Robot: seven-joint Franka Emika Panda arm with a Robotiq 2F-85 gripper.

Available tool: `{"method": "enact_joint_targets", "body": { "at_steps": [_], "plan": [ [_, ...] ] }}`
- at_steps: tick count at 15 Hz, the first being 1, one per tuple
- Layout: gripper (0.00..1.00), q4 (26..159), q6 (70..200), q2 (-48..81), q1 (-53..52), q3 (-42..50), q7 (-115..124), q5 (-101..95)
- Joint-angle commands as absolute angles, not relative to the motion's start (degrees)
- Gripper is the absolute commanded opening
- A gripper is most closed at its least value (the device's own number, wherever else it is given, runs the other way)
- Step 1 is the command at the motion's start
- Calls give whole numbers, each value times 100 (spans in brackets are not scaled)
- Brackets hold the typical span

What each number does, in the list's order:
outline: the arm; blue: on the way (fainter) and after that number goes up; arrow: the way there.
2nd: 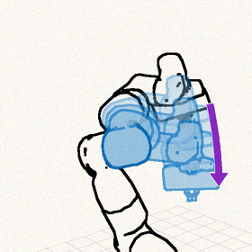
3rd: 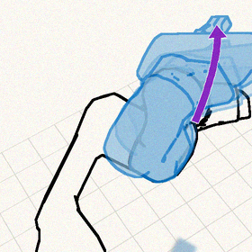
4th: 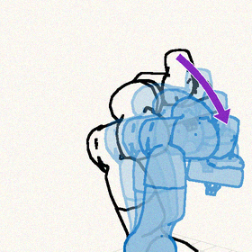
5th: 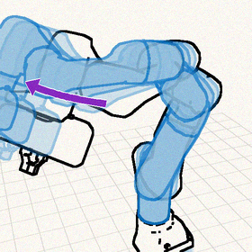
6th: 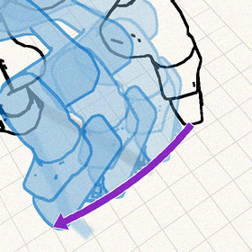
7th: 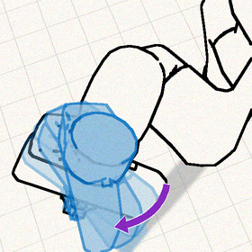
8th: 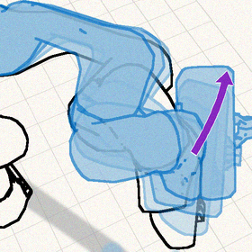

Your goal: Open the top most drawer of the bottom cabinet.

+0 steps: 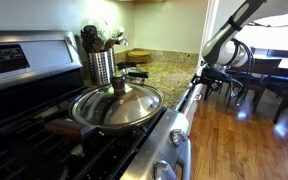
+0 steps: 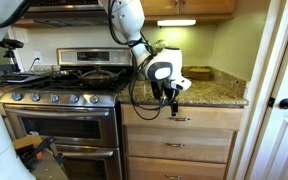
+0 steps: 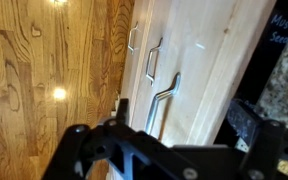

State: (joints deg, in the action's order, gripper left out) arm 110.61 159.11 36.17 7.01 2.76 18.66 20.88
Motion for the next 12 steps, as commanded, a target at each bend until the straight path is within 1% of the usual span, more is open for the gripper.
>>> {"method": "enact_joint_targets", "body": {
  "at_steps": [1,5,6,7,12],
  "plan": [
    [100,10933,16097,3766,854,136,1729,2255],
    [100,10814,16114,3917,788,199,1790,2192],
    [89,10813,16103,3913,788,201,1793,2189],
    [74,10863,16094,3856,776,213,1797,2179],
    [42,11097,16159,3600,737,220,1779,2160]
  ]
}}
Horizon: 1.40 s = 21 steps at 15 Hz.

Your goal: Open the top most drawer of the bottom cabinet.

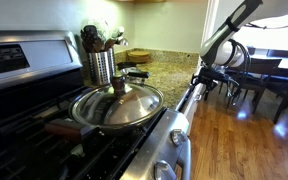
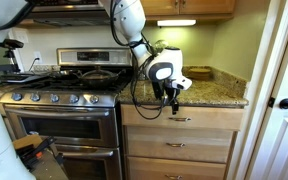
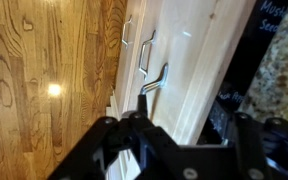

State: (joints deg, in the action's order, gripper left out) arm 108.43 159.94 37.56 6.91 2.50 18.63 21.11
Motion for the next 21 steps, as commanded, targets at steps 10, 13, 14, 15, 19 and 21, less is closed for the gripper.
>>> {"method": "enact_joint_targets", "body": {
  "at_steps": [10,13,14,15,19,21],
  "plan": [
    [11,11434,16242,3382,726,341,1878,2117],
    [11,11768,16371,3107,740,390,1823,2104],
    [11,11862,16414,3047,740,412,1814,2098],
    [11,11992,16510,2983,729,463,1823,2084],
    [11,12475,16767,2734,737,633,1878,2075],
    [10,12733,16881,2615,703,788,1963,2044]
  ]
}}
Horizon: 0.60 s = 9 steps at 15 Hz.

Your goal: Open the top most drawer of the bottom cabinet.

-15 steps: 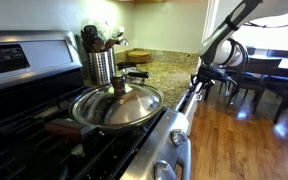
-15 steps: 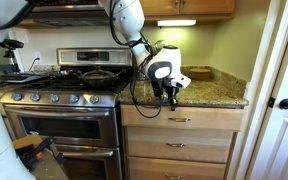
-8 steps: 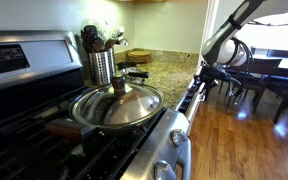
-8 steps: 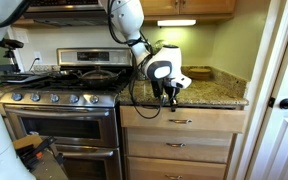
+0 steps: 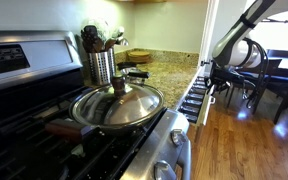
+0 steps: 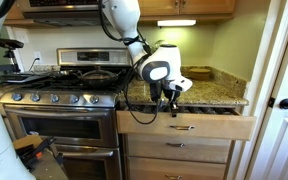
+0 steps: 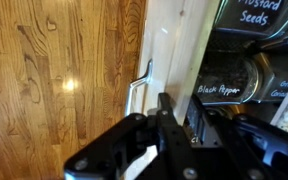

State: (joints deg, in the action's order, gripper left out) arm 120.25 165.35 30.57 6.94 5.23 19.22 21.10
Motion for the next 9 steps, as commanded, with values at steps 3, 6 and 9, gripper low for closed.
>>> {"method": "enact_joint_targets", "body": {
  "at_steps": [3,6,9],
  "plan": [
    [10,13116,16963,2439,673,1015,2075,2011],
    [10,13491,16976,2244,646,1285,2192,1949],
    [9,13810,16980,2084,605,1571,2251,1810]
  ]
}}
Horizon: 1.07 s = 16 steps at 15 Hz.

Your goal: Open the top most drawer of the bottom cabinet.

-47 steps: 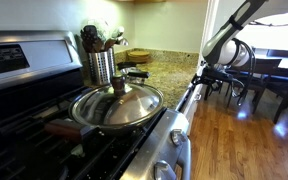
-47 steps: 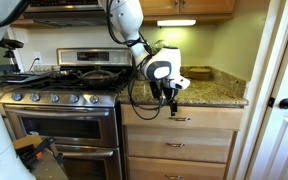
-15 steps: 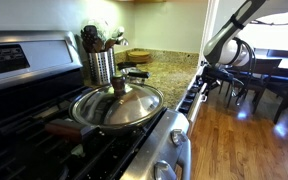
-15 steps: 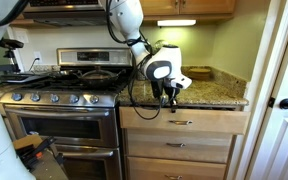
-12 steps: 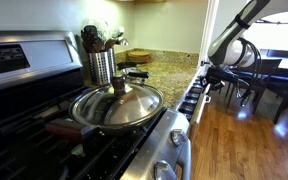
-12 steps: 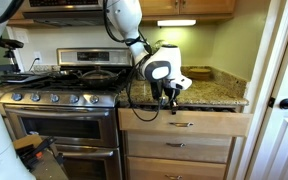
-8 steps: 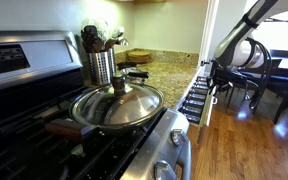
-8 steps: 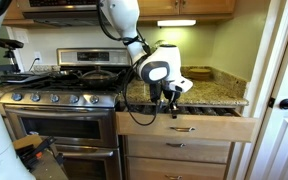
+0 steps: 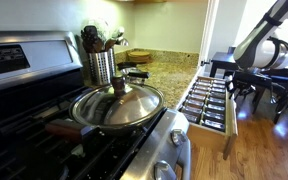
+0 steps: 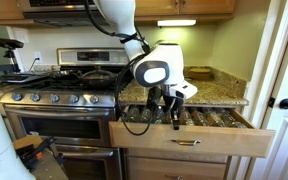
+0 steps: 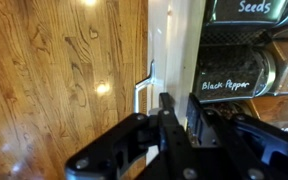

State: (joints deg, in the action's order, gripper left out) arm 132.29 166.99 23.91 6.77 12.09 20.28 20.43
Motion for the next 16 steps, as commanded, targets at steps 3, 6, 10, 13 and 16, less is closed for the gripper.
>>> {"method": "enact_joint_targets", "body": {
  "at_steps": [3,6,10,13,16],
  "plan": [
    [19,14050,16940,1933,520,1888,2316,1530],
    [49,14177,16883,1845,447,2165,2431,1237],
    [74,14210,16662,1756,188,2632,2660,760],
    [95,14268,16527,1504,-190,2978,2676,514],
    [100,14285,16532,1179,-381,3004,2591,469]
  ]
}}
